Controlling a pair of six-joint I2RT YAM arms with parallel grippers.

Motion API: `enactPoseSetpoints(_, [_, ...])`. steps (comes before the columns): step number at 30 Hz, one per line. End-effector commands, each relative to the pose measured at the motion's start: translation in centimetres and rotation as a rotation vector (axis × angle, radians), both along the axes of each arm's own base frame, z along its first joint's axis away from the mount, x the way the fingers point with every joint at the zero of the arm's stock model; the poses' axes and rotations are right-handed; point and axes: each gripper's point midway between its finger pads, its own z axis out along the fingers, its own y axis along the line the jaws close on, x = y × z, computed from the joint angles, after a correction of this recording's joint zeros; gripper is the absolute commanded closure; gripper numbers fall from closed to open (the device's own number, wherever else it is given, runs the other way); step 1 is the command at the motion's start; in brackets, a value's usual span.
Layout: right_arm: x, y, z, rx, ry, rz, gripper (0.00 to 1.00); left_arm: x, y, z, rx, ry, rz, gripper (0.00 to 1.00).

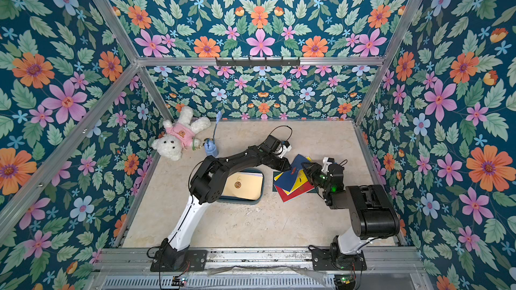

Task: Put the sealed envelopes into the storage box
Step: Pick up the envelope from the center of the board.

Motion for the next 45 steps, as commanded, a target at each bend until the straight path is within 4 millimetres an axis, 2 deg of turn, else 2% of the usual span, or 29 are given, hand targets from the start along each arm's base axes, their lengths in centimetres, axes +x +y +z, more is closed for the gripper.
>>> enactPoseSetpoints(1, [-1.0,0.9,-0.8,0.005,0.042,0.057,0.51,-1.7,1.6,-2.8,0.098,0.077,-0.001,0.74])
enactPoseSetpoints(8, [-0.5,0.7,0.8,0.027,0.015,0.040,0.49,-1.8,1.7,-2.8,0.101,0.075,-0.001,0.74])
enactPoseSetpoints(14, [-0.5,0.7,2.4,0.169,0.032,-0.011,0.48,-1.9,1.7,-2.8,0.099,0.077,-0.002,0.74])
enactPoseSetpoints(20, [-0.3,0.6,2.5,0.208,0.040,-0.028,0.48,-1.8,1.6,-2.7,0.091,0.076,-0.002,0.74])
enactPoseSetpoints(25, [-0.6,0.6,0.4,0.101,0.101,-0.004,0.55,-1.8,1.6,-2.4,0.091,0.070,-0.002,0.74])
enactPoseSetpoints(29, [-1.0,0.0,-1.6,-0.059,0.142,0.005,0.68,-1.5,1.6,-1.9,0.083,0.058,0.006,0.72])
enactPoseSetpoints(32, [-1.2,-0.6,-2.8,-0.170,0.170,0.007,0.73,-1.2,1.4,-1.4,0.074,0.047,0.011,0.72])
enactPoseSetpoints(34, [-1.2,-0.6,-3.0,-0.186,0.168,0.018,0.78,-1.0,1.4,-1.1,0.071,0.040,0.016,0.71])
enactPoseSetpoints(39, [-0.9,-0.6,-2.8,-0.231,0.153,0.045,0.93,-0.2,1.1,0.7,0.051,-0.004,0.036,0.66])
enactPoseSetpoints(42, [-0.1,-0.6,-1.2,-0.297,0.104,0.078,1.00,0.6,1.1,3.1,0.033,-0.062,0.060,0.64])
enactPoseSetpoints(45, [0.9,-0.6,1.5,-0.377,0.020,0.120,1.00,1.9,1.7,6.3,0.015,-0.147,0.112,0.58])
